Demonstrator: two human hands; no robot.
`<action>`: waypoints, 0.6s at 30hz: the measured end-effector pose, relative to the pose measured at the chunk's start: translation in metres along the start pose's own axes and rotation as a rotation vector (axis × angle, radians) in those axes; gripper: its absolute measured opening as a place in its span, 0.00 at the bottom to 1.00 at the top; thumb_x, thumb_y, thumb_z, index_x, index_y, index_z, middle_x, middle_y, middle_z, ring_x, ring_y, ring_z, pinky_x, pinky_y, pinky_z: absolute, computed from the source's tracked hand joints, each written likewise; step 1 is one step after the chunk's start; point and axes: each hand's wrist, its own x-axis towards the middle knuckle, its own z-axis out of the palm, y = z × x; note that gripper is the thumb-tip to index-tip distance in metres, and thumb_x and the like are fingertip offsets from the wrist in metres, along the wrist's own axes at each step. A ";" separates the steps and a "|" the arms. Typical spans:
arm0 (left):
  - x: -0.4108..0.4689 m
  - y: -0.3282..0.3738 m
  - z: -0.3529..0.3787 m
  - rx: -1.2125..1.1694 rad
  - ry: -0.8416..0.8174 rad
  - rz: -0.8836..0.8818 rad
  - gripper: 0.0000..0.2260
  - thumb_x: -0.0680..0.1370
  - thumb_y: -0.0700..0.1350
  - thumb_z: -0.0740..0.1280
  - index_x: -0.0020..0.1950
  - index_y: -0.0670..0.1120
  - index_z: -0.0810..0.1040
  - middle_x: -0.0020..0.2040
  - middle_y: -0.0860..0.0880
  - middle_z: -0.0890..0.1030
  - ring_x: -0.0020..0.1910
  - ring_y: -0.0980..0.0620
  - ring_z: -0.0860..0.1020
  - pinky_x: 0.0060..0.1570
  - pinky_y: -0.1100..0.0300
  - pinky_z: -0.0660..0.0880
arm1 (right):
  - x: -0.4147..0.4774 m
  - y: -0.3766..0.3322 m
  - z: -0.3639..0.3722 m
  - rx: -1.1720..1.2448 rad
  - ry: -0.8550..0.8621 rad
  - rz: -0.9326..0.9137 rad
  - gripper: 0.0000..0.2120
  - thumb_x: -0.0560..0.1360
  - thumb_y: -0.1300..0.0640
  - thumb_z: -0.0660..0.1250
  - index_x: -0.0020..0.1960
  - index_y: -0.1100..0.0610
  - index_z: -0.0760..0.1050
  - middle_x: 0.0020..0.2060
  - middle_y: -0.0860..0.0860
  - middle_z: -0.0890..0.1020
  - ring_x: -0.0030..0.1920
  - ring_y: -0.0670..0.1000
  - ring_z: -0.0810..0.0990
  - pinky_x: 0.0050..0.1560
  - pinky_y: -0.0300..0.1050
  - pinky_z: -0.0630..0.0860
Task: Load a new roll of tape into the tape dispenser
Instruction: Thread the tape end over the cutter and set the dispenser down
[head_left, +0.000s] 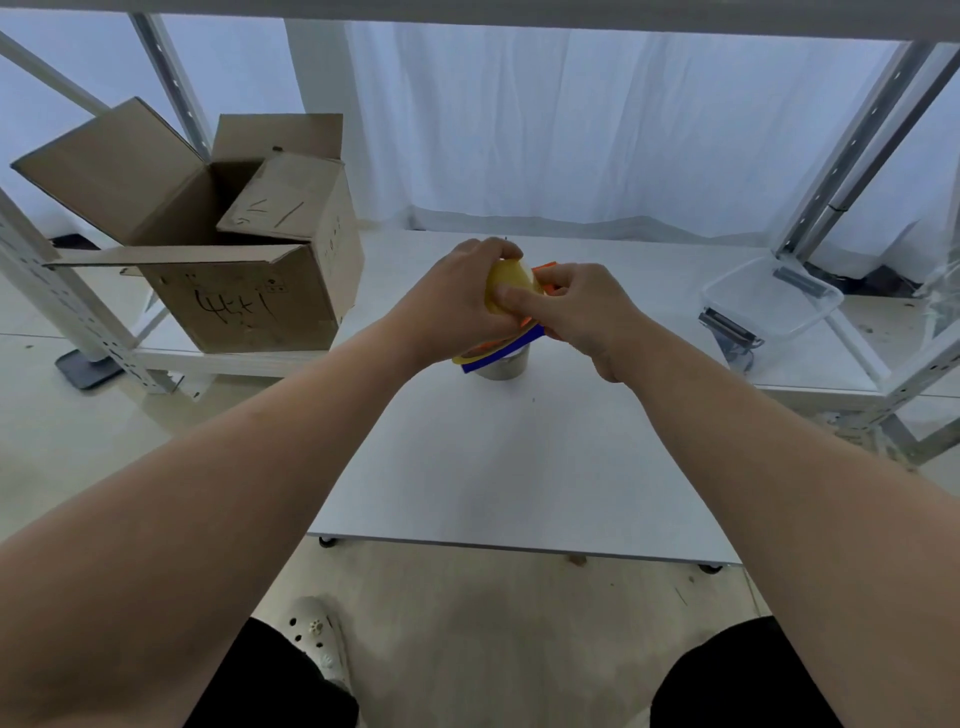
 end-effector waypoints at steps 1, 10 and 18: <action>0.001 0.000 0.001 0.025 -0.005 -0.001 0.28 0.71 0.49 0.70 0.69 0.49 0.66 0.65 0.49 0.72 0.52 0.56 0.69 0.48 0.63 0.66 | 0.000 0.000 0.000 -0.009 -0.007 -0.013 0.14 0.70 0.46 0.71 0.48 0.55 0.76 0.40 0.45 0.80 0.42 0.46 0.79 0.44 0.38 0.76; -0.003 -0.004 -0.004 0.006 0.020 0.030 0.27 0.71 0.53 0.72 0.67 0.47 0.70 0.63 0.49 0.76 0.52 0.57 0.70 0.47 0.64 0.68 | -0.005 -0.001 -0.022 0.042 -0.130 0.021 0.16 0.74 0.50 0.68 0.57 0.59 0.80 0.46 0.52 0.85 0.47 0.48 0.84 0.44 0.36 0.80; -0.004 0.000 -0.003 0.056 -0.029 0.029 0.26 0.70 0.52 0.72 0.66 0.47 0.72 0.61 0.49 0.77 0.52 0.55 0.72 0.48 0.62 0.71 | 0.002 -0.008 -0.014 -0.186 -0.112 -0.026 0.12 0.69 0.55 0.67 0.45 0.63 0.82 0.42 0.58 0.84 0.44 0.55 0.84 0.46 0.50 0.83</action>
